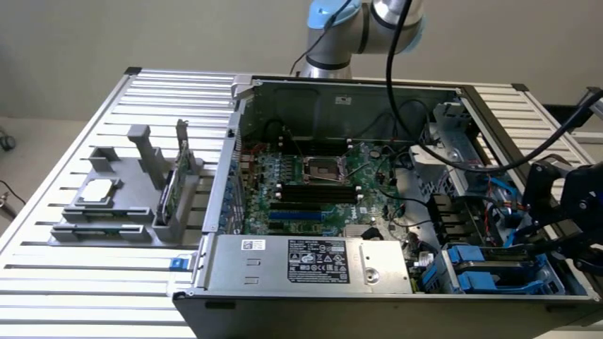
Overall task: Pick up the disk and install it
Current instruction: 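Insert the first disk wire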
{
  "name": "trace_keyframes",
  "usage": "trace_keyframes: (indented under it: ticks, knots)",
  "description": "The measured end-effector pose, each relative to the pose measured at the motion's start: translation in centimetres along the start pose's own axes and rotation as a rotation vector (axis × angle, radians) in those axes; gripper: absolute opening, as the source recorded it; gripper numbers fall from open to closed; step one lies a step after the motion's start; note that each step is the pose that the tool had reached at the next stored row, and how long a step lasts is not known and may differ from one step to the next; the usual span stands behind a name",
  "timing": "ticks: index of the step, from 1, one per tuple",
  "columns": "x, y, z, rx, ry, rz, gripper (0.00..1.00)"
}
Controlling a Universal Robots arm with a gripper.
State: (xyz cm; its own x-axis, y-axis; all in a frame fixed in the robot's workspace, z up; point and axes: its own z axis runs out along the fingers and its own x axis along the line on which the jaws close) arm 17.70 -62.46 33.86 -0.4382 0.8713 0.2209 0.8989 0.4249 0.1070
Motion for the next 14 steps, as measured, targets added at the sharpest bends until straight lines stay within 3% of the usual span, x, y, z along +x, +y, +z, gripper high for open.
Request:
trace_keyframes:
  ticks: [5, 14]
  knots:
    - [-0.09, 0.03, 0.27, -0.0023, 0.0079, 0.000, 0.29]
    - [-0.03, 0.16, 0.50, -0.0046, 0.0138, 0.000, 0.29]
